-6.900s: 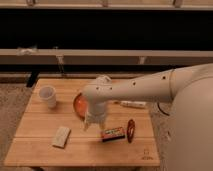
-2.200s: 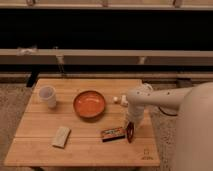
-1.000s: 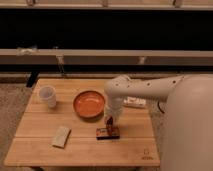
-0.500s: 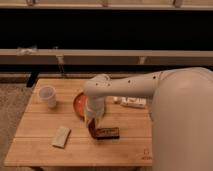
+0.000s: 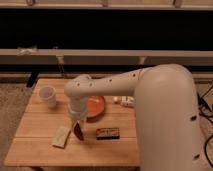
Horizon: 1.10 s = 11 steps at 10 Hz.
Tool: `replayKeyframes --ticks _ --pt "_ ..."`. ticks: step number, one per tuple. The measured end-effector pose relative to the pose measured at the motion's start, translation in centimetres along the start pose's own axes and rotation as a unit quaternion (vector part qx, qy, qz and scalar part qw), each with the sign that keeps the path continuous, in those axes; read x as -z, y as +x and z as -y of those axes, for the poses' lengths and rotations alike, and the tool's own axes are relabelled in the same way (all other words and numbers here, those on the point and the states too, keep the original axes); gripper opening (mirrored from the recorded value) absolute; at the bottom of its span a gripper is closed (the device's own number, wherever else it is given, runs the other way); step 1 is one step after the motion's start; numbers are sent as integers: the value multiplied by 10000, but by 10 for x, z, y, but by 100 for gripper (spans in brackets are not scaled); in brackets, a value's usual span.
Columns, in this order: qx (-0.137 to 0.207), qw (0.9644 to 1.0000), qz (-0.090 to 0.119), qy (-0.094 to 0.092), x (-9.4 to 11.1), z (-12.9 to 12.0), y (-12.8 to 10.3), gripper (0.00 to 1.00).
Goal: Place the pepper on the white sponge
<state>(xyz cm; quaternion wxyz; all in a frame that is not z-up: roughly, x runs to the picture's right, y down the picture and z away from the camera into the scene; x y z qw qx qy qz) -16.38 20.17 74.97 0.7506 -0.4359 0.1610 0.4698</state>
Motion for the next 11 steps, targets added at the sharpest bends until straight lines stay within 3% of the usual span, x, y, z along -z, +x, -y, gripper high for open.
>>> replayKeyframes --ticks 4,7,11 --pt "435 9988 -132 -156 -12 -23 -10 0" --pt "862 9957 -249 -210 -25 -53 -14 0" --pt "1271 9912 -283 -256 -34 -74 -22 2"
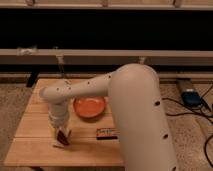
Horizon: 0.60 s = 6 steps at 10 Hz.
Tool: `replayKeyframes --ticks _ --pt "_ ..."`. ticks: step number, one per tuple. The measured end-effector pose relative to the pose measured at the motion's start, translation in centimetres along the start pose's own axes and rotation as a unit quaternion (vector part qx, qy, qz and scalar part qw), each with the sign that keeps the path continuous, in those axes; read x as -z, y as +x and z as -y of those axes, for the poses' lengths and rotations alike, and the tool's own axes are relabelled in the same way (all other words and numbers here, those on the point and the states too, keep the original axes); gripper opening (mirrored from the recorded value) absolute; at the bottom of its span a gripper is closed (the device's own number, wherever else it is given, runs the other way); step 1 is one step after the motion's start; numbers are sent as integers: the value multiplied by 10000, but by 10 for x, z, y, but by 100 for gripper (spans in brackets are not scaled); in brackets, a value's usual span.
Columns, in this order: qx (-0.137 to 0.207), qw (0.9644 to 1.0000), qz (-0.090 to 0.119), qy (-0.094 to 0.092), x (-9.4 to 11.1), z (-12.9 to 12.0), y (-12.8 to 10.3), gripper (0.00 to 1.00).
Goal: Place the pepper on the white sponge
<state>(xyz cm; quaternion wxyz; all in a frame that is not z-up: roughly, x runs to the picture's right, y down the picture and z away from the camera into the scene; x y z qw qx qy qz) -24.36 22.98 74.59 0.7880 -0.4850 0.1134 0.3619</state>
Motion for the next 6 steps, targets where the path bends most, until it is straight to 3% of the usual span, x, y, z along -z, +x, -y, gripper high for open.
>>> replayKeyframes --ticks 3,6 --pt "248 9996 99 -109 -4 1 -12 29" --pt "244 9994 172 -146 -9 12 -15 60"
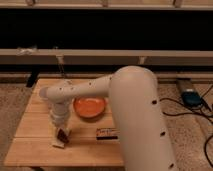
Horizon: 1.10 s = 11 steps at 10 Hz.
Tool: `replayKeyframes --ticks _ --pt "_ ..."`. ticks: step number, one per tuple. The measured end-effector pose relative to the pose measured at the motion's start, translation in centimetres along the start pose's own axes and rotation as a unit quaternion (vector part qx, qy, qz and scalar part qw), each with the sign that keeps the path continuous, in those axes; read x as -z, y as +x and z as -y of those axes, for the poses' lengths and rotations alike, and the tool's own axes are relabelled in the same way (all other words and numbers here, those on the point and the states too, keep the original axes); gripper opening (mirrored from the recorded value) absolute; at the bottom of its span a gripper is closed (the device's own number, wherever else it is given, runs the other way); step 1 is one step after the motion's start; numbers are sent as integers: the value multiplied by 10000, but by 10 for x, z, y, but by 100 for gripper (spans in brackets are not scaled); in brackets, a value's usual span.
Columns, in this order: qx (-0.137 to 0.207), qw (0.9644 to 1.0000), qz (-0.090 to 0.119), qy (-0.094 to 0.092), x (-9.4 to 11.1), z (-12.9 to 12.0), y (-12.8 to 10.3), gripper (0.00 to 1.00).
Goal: Place the pepper on the white sponge
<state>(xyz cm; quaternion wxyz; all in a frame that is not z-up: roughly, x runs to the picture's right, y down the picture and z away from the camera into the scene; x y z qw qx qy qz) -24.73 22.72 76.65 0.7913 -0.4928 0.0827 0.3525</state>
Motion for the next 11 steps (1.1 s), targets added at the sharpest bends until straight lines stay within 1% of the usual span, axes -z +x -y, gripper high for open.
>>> replayKeyframes --ticks 2,3,7,9,11 --pt "-8 10000 11 -15 -2 4 0 77" --pt "-5 10000 13 -20 -3 4 0 80" --pt "53 9999 77 -100 1 -1 0 80" --pt "99 9998 134 -139 7 -5 0 80" --pt "112 9995 241 -144 14 -6 0 80"
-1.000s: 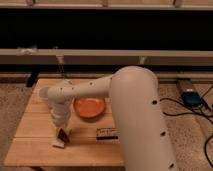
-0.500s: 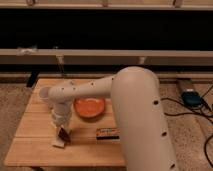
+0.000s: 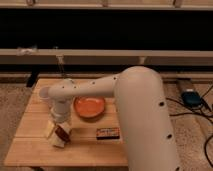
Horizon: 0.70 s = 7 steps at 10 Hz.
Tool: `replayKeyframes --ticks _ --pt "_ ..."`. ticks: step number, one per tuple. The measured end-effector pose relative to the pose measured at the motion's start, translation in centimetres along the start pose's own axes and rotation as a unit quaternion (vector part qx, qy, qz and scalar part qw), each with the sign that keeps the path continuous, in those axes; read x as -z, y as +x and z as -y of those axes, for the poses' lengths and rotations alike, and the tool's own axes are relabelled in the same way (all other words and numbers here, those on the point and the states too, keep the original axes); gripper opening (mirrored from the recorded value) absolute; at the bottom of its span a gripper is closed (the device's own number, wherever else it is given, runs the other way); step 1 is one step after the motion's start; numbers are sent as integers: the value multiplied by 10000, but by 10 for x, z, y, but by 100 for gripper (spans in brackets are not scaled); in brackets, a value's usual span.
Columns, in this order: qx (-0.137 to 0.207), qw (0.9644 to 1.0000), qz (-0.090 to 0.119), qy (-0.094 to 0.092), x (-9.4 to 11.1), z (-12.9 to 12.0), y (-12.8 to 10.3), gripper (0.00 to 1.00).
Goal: Place the pepper on the white sponge
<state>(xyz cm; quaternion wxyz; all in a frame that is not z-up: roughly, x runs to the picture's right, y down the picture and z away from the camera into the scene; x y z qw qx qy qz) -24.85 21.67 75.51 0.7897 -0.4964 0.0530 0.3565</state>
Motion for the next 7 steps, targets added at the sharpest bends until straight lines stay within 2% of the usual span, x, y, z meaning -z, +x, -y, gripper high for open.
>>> replayKeyframes --ticks 3,7 --pt "-125 9998 168 22 14 11 1 80" --pt "-118 9998 160 21 14 10 1 80"
